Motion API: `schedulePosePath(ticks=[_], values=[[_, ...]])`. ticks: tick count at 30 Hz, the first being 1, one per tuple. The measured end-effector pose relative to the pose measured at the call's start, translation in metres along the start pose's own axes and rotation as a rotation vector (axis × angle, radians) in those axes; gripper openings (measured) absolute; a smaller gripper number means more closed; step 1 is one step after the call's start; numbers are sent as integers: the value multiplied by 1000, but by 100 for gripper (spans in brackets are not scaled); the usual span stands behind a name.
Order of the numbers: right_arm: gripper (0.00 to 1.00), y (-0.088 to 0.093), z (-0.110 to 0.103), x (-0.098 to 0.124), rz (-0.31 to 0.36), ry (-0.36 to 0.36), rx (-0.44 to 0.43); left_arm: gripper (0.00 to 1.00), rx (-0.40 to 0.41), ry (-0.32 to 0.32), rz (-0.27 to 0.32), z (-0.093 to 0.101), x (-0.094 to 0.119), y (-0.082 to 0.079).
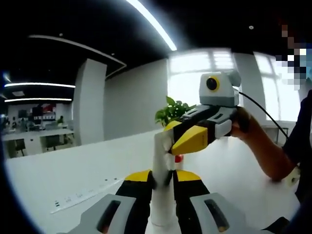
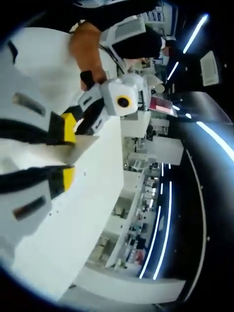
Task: Arrange the skincare products in the storage area until every visible bottle or jar stands upright without overlapping.
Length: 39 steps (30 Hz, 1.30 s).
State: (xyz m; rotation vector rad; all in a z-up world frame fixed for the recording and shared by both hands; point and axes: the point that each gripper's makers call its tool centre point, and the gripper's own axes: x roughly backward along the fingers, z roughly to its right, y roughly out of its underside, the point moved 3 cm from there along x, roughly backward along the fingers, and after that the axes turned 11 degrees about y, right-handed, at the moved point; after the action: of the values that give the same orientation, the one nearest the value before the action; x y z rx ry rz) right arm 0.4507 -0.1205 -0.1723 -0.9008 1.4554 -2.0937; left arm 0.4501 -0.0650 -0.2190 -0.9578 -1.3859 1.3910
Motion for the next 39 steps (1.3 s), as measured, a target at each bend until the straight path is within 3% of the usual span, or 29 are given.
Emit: schedulePosePath(ticks=[39], values=[[12,4,12,3,-27,55,43,19,16,-30,21,-2,-3,2]])
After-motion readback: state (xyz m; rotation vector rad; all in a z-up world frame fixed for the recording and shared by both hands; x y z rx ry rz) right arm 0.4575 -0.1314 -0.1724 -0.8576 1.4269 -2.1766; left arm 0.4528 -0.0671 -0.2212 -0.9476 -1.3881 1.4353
